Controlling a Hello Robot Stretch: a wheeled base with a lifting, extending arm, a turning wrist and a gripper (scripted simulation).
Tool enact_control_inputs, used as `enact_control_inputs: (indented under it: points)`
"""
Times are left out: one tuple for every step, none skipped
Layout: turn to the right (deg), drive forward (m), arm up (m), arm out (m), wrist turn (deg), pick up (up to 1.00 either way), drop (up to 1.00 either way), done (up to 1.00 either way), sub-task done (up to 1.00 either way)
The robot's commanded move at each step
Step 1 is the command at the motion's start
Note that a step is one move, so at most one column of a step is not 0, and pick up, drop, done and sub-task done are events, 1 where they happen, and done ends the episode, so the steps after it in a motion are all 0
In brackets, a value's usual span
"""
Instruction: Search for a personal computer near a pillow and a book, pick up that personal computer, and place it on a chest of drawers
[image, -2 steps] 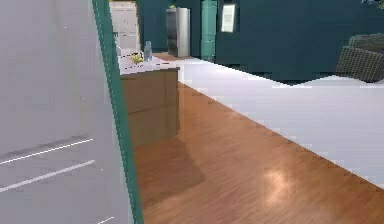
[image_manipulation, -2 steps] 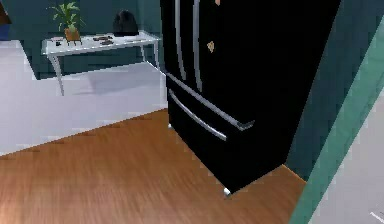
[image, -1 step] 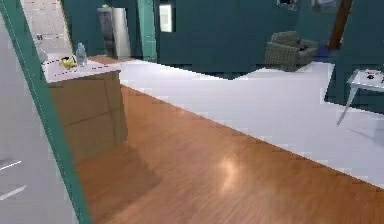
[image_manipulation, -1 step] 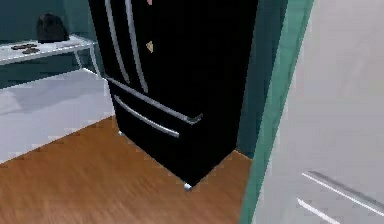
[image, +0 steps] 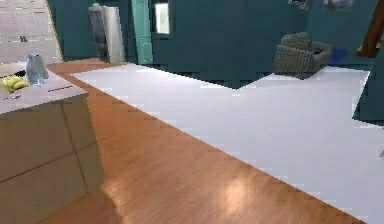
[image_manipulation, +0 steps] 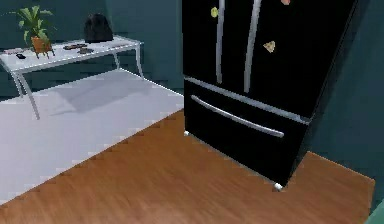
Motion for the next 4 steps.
enact_control_inputs:
  points:
    - [0.0, 0.45, 0.0, 0.0, 0.0, 0.0, 0.0, 0.0, 0.0]
    - [-12.0, 0.0, 0.0, 0.0, 0.0, 0.0, 0.0, 0.0, 0.0]
    - [0.0, 1.0, 0.0, 0.0, 0.0, 0.0, 0.0, 0.0, 0.0]
    - [-15.0, 0.0, 0.0, 0.0, 0.0, 0.0, 0.0, 0.0, 0.0]
